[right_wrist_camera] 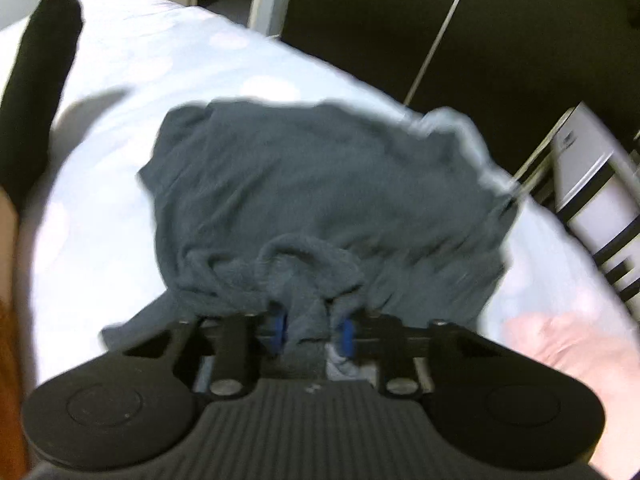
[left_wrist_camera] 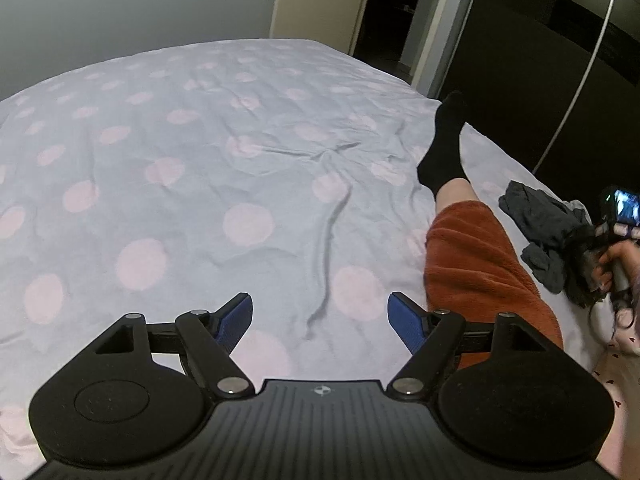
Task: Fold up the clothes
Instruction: 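Reach the right tool to the dark grey shirt and grasp its cuff, then lift the shirt with the right tool while the left tool grasps another edge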
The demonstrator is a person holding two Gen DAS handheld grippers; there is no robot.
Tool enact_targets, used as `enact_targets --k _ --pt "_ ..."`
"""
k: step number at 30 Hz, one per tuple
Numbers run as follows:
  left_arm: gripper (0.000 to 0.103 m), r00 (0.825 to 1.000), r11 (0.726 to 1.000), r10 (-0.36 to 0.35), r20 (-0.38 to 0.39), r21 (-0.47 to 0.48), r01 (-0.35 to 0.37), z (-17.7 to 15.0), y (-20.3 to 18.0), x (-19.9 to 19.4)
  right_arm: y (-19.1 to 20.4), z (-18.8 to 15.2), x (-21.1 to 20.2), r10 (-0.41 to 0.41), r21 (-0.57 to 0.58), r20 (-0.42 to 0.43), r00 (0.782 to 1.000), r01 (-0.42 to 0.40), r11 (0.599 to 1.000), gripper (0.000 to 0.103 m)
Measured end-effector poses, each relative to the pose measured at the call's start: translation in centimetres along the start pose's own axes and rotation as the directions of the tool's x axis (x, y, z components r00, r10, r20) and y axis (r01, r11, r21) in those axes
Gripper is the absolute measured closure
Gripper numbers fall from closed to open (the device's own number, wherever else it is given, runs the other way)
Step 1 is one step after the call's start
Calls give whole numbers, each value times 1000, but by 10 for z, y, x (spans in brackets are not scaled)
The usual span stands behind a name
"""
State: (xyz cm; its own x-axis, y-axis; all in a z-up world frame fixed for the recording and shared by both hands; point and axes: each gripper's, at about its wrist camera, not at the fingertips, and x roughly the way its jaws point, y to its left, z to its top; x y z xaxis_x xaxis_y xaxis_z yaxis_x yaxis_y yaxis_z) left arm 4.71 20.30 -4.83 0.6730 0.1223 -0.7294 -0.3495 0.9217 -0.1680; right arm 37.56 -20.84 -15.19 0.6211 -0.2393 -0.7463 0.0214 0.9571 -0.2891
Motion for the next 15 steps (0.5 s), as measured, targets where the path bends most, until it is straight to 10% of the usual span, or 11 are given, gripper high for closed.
enact_targets --k 8,15 --pt "18 997 997 63 40 -55 -60 -1 31 -23 -10 92 -134 18 -34 305 952 -8 999 80" --pt "19 987 993 105 125 -73 -96 1 44 -64 18 154 -299 179 -119 559 809 -136 984 81"
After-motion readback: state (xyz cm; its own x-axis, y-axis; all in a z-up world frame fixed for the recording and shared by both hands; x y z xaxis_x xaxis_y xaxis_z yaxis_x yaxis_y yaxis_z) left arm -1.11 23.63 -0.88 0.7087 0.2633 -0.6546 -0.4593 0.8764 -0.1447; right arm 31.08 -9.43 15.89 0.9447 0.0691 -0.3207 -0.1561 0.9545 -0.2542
